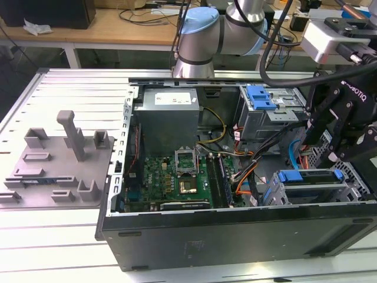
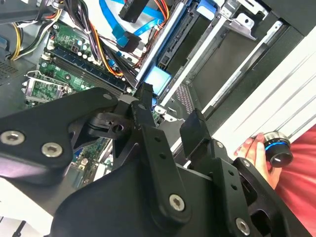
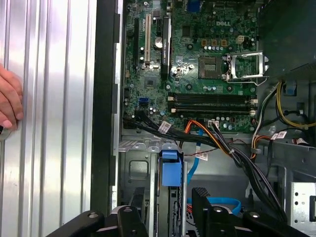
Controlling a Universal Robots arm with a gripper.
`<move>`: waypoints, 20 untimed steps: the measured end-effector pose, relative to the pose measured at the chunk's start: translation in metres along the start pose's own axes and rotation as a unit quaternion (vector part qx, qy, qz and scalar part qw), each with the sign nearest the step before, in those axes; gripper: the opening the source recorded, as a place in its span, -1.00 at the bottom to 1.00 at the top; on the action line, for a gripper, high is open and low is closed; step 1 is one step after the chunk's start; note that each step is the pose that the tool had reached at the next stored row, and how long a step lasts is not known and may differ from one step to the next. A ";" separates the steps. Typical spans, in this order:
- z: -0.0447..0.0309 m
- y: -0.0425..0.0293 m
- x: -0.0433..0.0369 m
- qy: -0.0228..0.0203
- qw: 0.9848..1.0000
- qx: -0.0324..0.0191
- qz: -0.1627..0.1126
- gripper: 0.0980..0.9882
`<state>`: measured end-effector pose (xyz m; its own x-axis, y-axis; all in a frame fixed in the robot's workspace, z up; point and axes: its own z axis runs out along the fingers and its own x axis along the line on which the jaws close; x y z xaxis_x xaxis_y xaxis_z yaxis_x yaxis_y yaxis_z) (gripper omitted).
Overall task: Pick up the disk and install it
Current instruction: 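Insert the first disk wire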
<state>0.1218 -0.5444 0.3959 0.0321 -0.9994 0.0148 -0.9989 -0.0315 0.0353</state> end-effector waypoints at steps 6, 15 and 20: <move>0.0000 0.0000 0.0000 0.000 1.000 0.000 0.000 -0.09; -0.0006 -0.0021 -0.0411 0.025 1.000 -0.001 0.001 -0.09; -0.0011 -0.0161 -0.0608 0.032 0.999 0.010 0.006 -0.09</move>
<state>0.1360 -0.4831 0.3955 0.0207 -0.9967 0.0782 -0.9997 -0.0196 0.0139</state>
